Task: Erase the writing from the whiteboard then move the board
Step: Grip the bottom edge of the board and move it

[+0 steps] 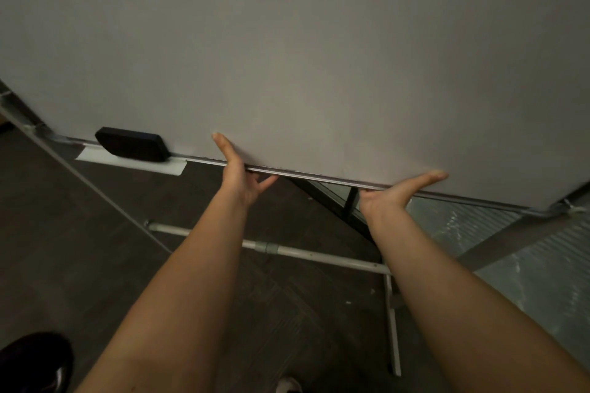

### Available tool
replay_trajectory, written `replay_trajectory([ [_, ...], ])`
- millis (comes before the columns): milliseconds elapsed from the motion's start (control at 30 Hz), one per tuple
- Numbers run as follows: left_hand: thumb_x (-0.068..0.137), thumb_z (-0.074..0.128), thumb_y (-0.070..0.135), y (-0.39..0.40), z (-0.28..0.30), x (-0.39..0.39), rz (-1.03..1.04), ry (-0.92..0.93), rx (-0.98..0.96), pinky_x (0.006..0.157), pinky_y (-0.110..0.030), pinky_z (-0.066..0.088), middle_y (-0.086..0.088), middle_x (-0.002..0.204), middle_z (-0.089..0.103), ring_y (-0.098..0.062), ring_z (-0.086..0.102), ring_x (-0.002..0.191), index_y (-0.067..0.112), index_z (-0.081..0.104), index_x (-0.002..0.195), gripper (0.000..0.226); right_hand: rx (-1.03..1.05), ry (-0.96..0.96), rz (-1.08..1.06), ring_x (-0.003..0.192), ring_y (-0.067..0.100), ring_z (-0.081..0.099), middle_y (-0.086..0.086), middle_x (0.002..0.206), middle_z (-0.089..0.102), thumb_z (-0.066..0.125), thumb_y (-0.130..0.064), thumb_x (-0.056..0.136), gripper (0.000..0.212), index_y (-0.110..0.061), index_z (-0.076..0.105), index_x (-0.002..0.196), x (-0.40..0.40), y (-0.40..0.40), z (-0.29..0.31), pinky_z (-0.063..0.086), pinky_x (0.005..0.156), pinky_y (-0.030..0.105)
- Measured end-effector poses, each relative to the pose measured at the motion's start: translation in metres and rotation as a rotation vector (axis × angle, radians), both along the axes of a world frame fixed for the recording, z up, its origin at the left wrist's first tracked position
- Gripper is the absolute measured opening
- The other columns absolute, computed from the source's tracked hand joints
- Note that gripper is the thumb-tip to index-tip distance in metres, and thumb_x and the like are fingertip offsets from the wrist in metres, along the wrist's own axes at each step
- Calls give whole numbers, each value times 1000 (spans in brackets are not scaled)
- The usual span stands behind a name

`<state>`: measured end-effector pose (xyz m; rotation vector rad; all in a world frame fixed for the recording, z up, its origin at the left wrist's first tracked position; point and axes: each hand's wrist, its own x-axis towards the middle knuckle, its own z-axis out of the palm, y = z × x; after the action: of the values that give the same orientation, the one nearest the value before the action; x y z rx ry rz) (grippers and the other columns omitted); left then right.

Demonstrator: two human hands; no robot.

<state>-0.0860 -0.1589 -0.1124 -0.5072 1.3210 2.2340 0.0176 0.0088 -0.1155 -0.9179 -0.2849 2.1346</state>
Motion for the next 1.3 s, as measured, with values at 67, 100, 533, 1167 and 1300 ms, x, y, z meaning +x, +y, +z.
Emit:
replay_trajectory([
  [67,82,25,84,-11,-2,-12,3,-3,-9,79,-48,48,-3,147,46,-28,46,133,27,36,145,86,15,-3,16,125,24,52,-1,141,51,35,-85,78,83,-30,45,139,-14,-9,-2,38,108,53],
  [100,82,24,83,-17,-2,-18,10,-4,-11,81,-48,47,-3,147,46,-28,45,134,27,36,145,86,23,-9,25,125,25,52,-1,141,51,35,-85,77,83,-30,45,138,-23,-14,-2,37,108,53],
  [533,80,25,85,-76,-4,-105,200,-15,-3,89,-51,47,-2,151,42,-28,40,137,28,33,147,88,-7,-64,215,136,26,39,0,152,36,30,-80,84,82,-29,32,148,-131,-65,4,33,110,54],
  [1167,79,22,87,-143,-10,-288,544,-20,-33,95,-52,48,-1,142,52,-25,50,130,28,40,145,90,-15,-136,532,131,29,45,4,147,43,34,-80,83,84,-25,34,146,-366,-120,14,35,110,54],
  [1300,81,21,85,-154,-10,-309,585,-11,-34,92,-50,48,0,143,51,-26,49,130,29,39,145,86,-24,-88,569,129,28,47,4,144,47,34,-80,82,81,-26,40,142,-400,-129,12,35,109,54],
])
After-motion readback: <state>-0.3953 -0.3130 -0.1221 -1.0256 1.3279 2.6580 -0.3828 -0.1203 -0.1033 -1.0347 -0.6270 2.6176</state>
